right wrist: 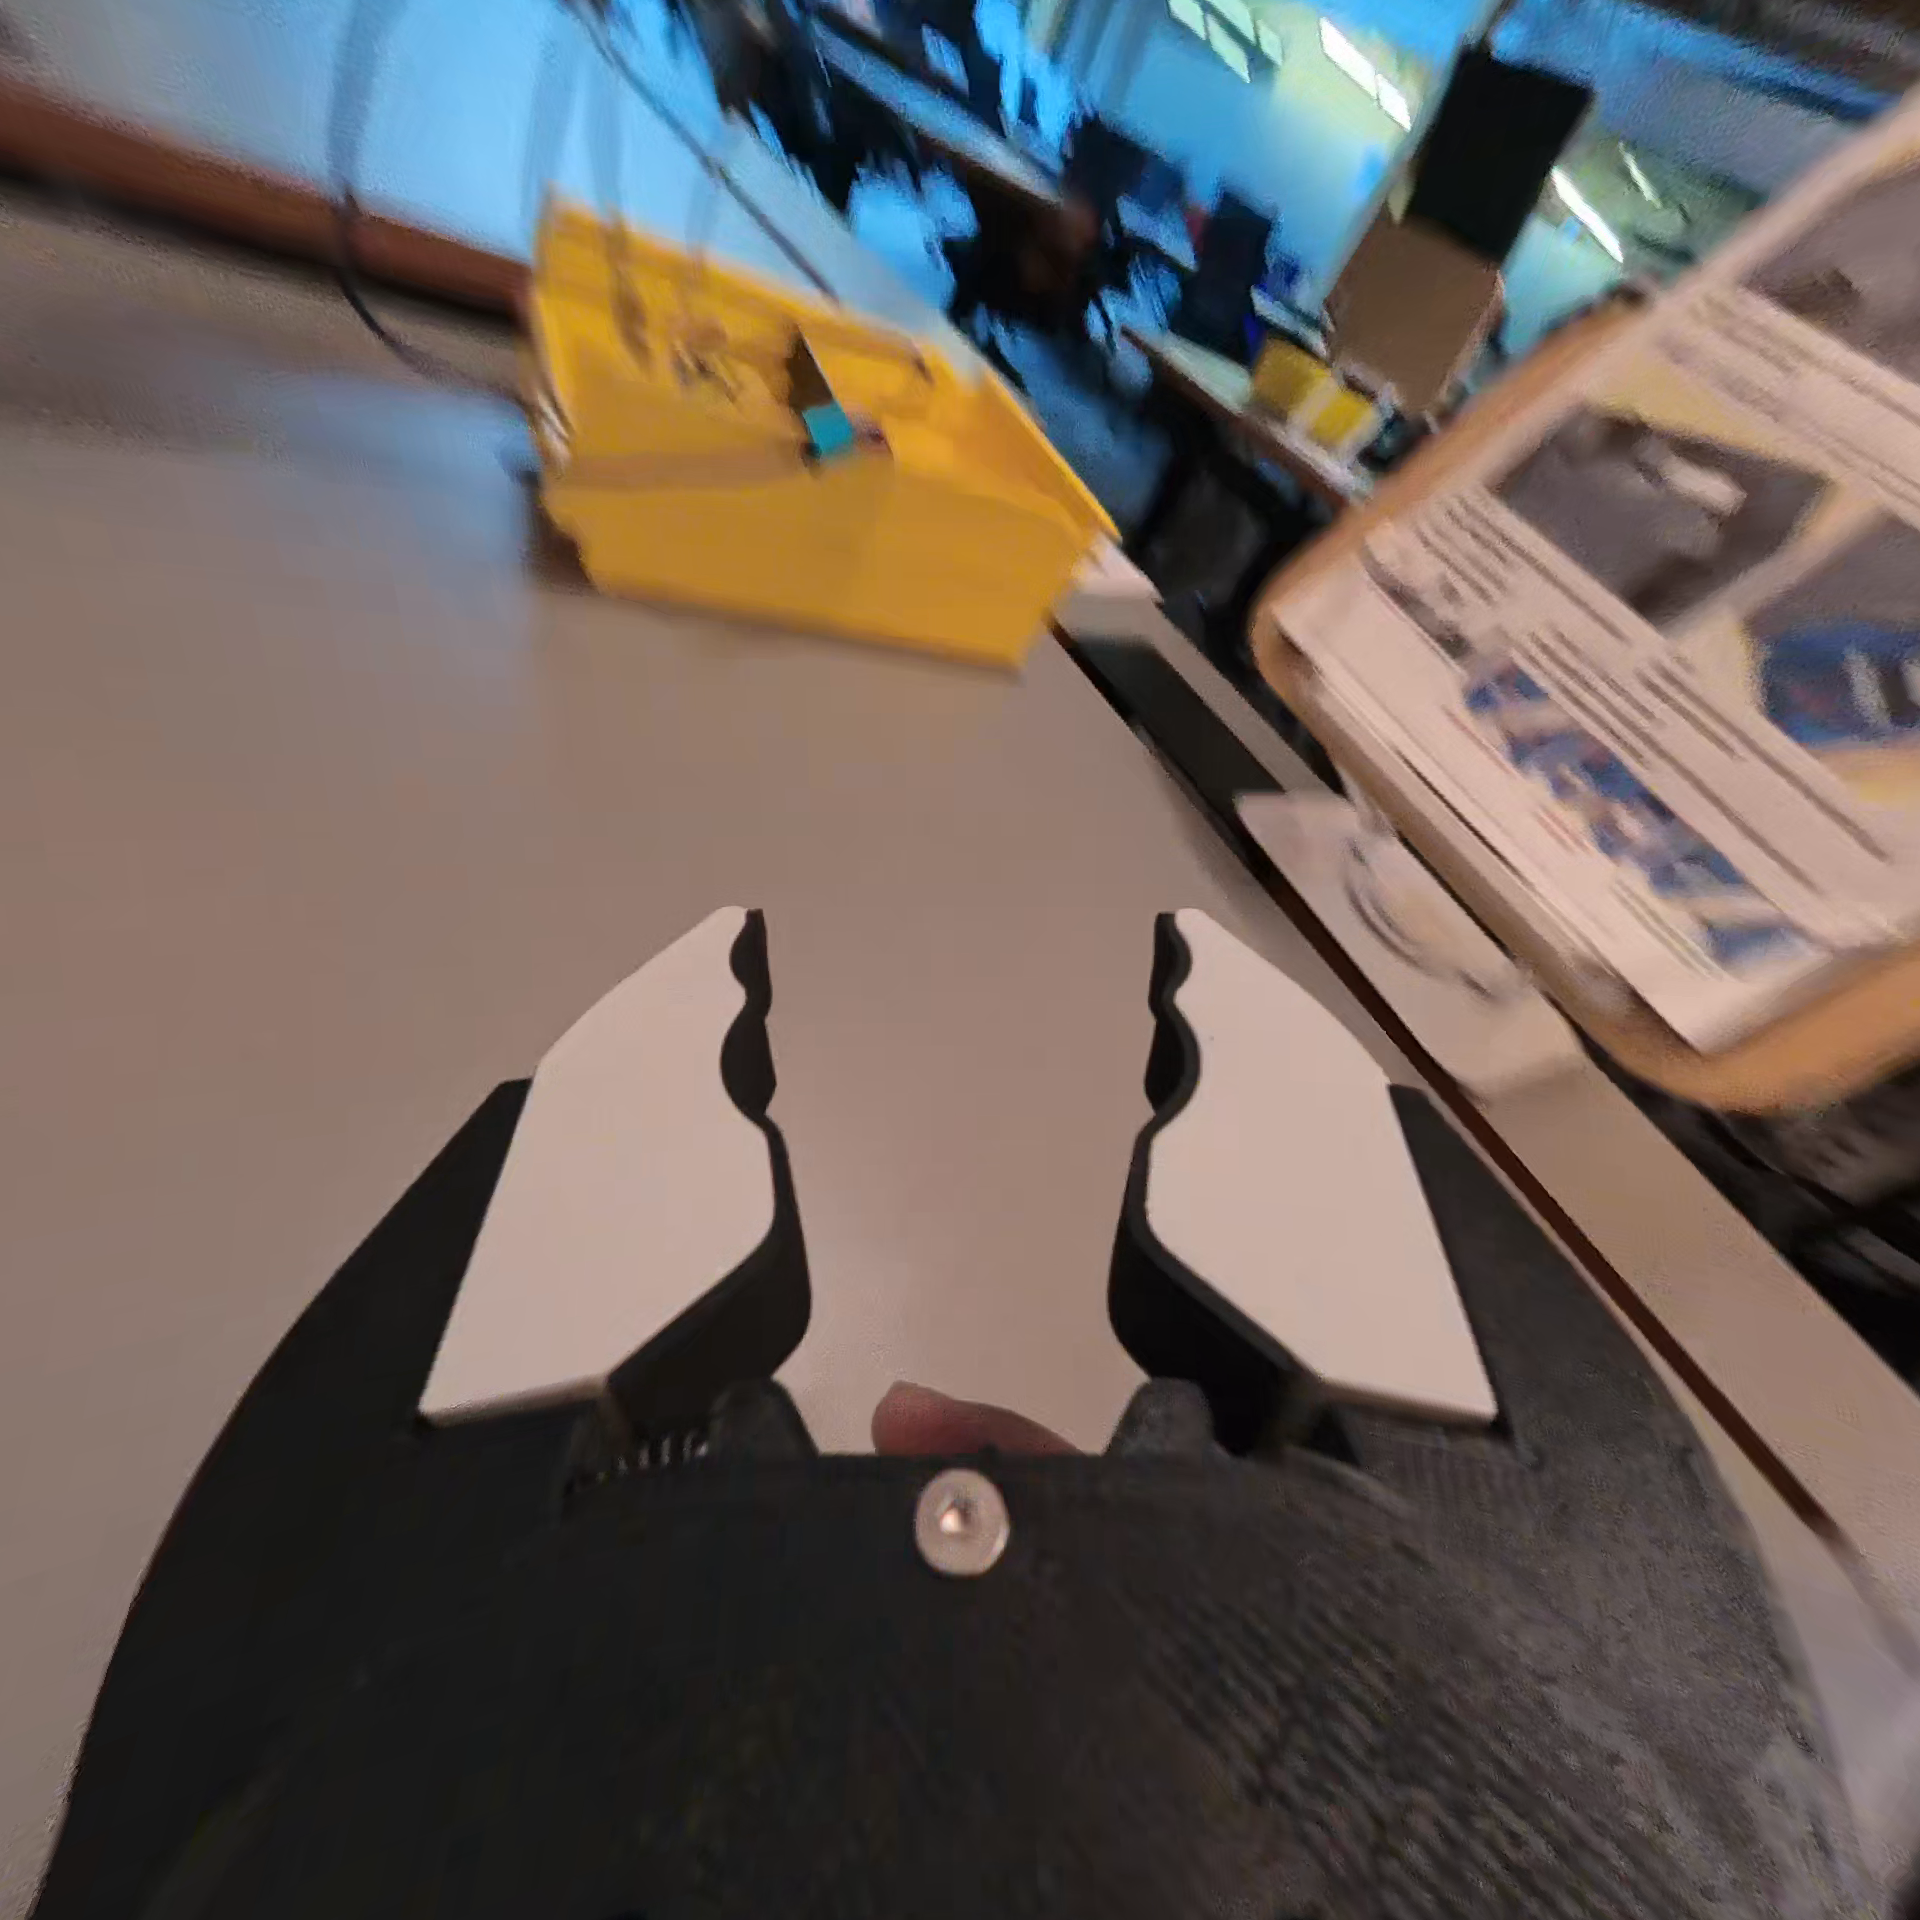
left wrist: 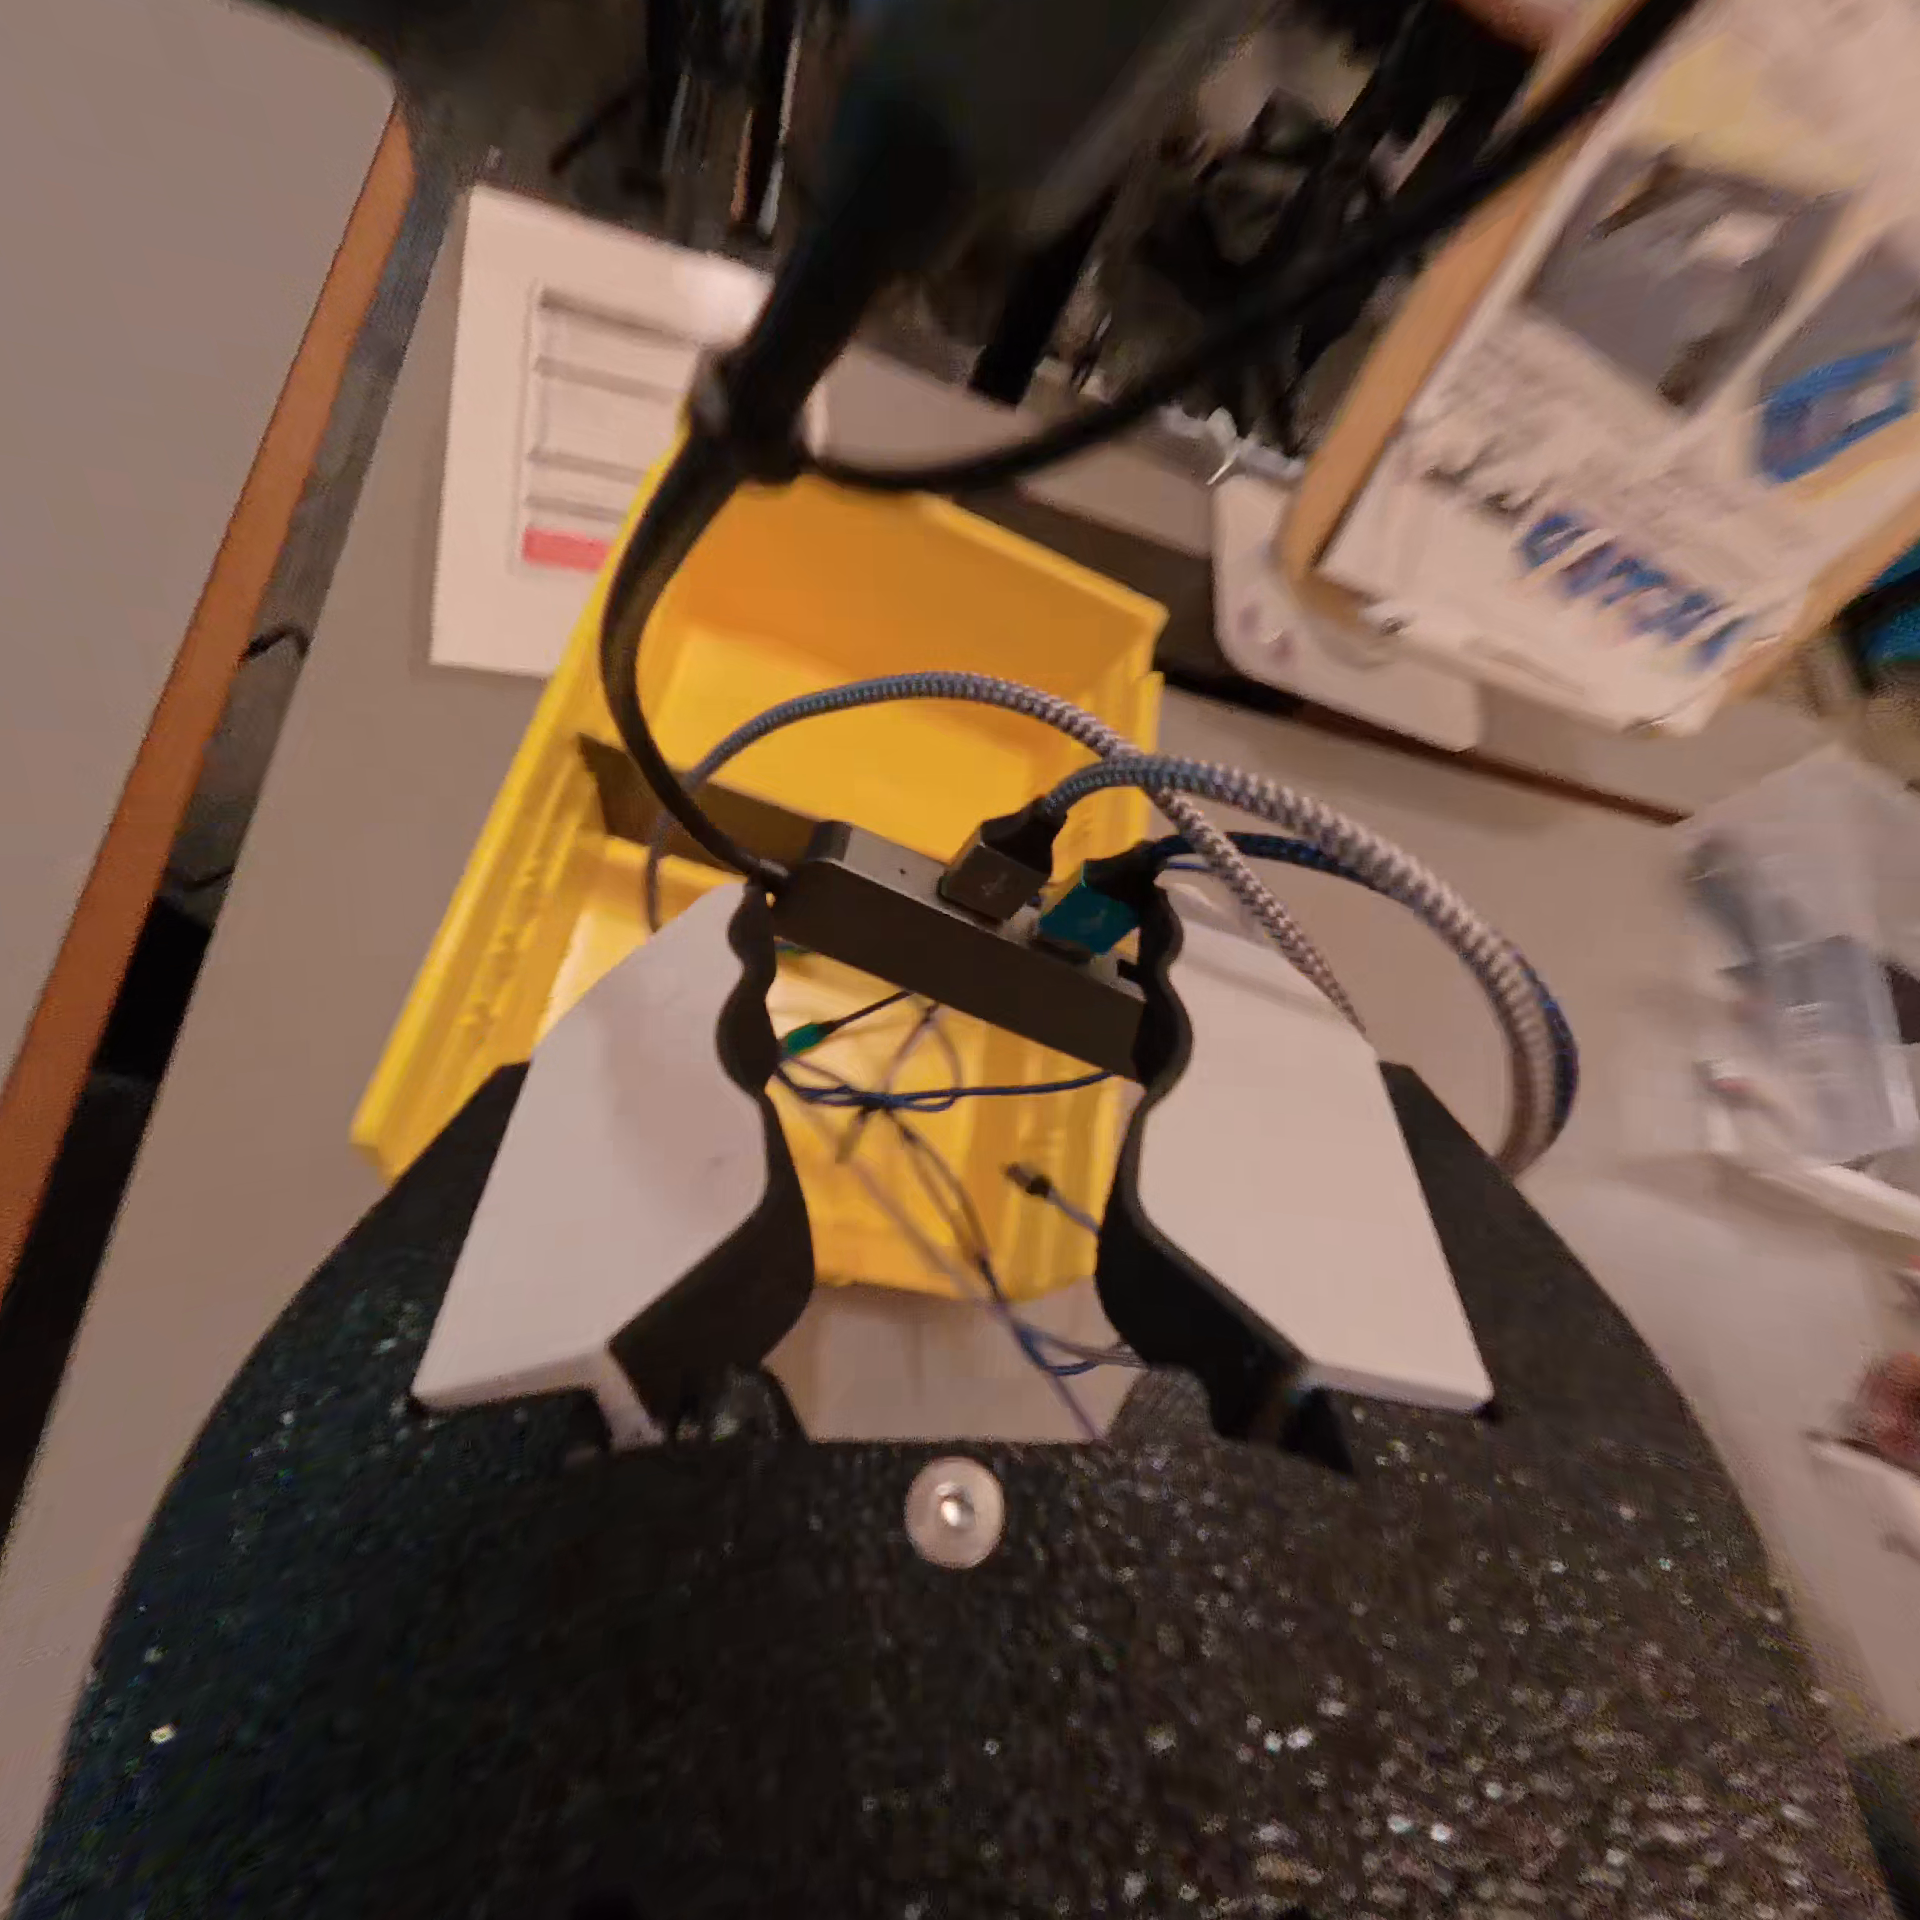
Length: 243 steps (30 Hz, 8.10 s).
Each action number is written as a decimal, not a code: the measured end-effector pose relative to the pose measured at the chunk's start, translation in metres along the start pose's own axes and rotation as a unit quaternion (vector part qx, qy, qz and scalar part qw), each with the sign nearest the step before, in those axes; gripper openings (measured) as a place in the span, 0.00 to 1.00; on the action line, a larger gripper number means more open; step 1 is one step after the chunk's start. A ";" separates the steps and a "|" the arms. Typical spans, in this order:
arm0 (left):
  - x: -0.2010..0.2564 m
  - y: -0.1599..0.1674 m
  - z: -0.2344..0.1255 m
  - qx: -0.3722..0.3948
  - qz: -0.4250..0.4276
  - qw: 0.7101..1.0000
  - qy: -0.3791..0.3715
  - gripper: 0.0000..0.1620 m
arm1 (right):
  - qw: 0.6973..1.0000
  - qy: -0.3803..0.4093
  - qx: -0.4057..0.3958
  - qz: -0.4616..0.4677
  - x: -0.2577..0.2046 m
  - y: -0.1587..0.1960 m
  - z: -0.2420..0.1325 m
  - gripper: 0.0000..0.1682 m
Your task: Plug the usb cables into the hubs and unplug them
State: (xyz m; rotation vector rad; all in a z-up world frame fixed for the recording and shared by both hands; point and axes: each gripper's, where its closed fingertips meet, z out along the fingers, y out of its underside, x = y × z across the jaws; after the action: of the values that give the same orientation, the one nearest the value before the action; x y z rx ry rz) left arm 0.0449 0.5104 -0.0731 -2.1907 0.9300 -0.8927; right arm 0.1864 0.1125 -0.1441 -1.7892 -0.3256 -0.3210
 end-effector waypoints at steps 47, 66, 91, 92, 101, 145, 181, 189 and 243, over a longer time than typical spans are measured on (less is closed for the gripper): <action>0.283 0.103 -0.057 0.371 0.162 0.901 0.156 0.38 | 0.517 0.019 0.557 0.649 0.107 -0.065 -0.091 0.06; 0.481 0.163 -0.021 0.112 0.045 0.799 0.589 0.10 | 0.565 0.056 0.575 0.589 0.076 -0.062 -0.137 0.06; 0.079 0.072 0.090 -0.056 0.251 0.959 0.119 0.42 | 0.610 0.048 0.565 0.554 0.106 -0.054 -0.166 0.06; 0.080 0.074 0.101 -0.066 0.307 0.944 0.104 0.42 | 0.613 0.049 0.562 0.553 0.105 -0.054 -0.166 0.06; 0.075 0.081 0.160 -0.171 0.399 0.898 0.070 0.19 | 0.629 0.062 0.548 0.547 0.100 -0.048 -0.174 0.06; 0.259 0.104 0.036 0.146 0.158 0.958 0.191 0.08 | 0.567 0.169 0.535 0.603 0.108 0.001 -0.186 0.06; 0.350 0.214 -0.047 -0.250 0.290 0.697 0.606 0.08 | 0.889 -0.224 0.199 0.346 -0.001 -0.045 -0.085 0.20; 0.370 0.221 -0.026 -0.314 0.379 0.647 0.582 0.07 | 0.927 -0.235 0.149 0.249 -0.046 -0.044 -0.031 0.08; 0.373 0.217 0.014 -0.146 0.248 0.784 0.551 0.06 | 0.966 0.003 0.121 0.226 0.049 -0.038 -0.097 0.19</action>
State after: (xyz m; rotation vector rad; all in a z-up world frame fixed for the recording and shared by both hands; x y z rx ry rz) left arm 0.1717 0.0989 -0.1086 -1.3072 2.1635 -1.8580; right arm 0.2126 0.0291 -0.0690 -1.5661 0.0529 0.0393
